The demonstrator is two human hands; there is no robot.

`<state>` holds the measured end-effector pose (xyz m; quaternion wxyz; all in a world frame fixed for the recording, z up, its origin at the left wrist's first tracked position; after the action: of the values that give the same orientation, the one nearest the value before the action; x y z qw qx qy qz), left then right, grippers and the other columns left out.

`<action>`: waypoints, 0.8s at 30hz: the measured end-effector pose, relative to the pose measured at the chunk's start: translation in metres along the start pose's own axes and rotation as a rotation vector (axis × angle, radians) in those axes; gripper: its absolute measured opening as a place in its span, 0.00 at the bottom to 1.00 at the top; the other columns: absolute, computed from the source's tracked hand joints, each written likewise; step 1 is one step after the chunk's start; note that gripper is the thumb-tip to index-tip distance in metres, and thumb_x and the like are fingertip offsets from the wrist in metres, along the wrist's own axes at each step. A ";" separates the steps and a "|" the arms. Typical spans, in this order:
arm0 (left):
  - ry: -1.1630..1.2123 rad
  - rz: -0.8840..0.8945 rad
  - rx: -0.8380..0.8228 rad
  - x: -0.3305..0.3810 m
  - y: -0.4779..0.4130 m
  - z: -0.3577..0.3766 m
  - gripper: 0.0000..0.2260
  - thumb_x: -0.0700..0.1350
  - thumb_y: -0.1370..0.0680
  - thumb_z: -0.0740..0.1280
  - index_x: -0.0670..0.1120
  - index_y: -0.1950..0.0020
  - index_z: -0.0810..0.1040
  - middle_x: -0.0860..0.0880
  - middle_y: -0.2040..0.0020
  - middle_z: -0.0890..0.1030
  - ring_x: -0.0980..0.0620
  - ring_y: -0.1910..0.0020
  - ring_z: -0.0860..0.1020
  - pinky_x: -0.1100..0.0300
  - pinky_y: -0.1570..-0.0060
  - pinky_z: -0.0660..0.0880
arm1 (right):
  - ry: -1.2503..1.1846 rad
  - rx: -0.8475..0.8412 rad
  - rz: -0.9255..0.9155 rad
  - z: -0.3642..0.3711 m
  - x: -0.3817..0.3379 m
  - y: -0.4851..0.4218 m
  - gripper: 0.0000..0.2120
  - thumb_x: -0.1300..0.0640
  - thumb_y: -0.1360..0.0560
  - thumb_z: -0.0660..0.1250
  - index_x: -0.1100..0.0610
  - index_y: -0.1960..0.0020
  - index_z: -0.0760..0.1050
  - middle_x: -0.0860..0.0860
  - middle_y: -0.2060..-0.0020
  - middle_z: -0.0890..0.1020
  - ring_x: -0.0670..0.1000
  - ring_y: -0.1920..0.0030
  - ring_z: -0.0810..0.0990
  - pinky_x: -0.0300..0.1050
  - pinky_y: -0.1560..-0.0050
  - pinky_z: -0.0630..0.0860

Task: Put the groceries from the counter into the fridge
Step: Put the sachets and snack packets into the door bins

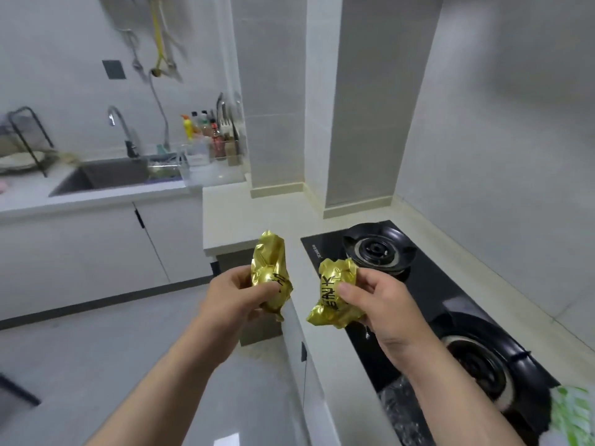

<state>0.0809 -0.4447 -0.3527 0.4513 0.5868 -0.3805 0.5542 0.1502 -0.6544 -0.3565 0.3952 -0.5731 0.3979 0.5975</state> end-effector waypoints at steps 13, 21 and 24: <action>0.017 0.121 0.392 0.022 0.116 -0.128 0.18 0.45 0.37 0.74 0.41 0.49 0.83 0.41 0.54 0.85 0.43 0.54 0.83 0.53 0.53 0.81 | 0.022 -0.331 -0.068 0.141 -0.034 0.028 0.14 0.58 0.29 0.75 0.53 0.43 0.80 0.51 0.50 0.86 0.54 0.47 0.84 0.59 0.42 0.80; 0.076 0.198 0.548 0.033 0.178 -0.202 0.18 0.45 0.36 0.74 0.41 0.47 0.82 0.41 0.53 0.85 0.42 0.52 0.83 0.54 0.53 0.79 | 0.081 -0.504 -0.135 0.235 -0.060 0.054 0.20 0.52 0.32 0.77 0.53 0.43 0.79 0.49 0.50 0.85 0.52 0.47 0.84 0.57 0.42 0.80; 0.085 0.218 0.590 0.040 0.200 -0.228 0.16 0.45 0.35 0.74 0.42 0.49 0.83 0.42 0.54 0.85 0.44 0.52 0.83 0.54 0.53 0.79 | 0.108 -0.563 -0.152 0.271 -0.067 0.063 0.14 0.56 0.28 0.75 0.53 0.43 0.79 0.49 0.51 0.85 0.51 0.47 0.84 0.54 0.43 0.80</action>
<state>-0.1743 -0.2863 -0.2966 0.2149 0.6245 -0.2447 0.7098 -0.0065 -0.4272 -0.2807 0.2425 -0.7192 0.1930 0.6219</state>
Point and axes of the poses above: each hand's wrist, its own y-axis away from the middle knuckle, its own z-axis out of the palm, x = y × z, the point moved 8 cm from there along -y, towards the middle knuckle
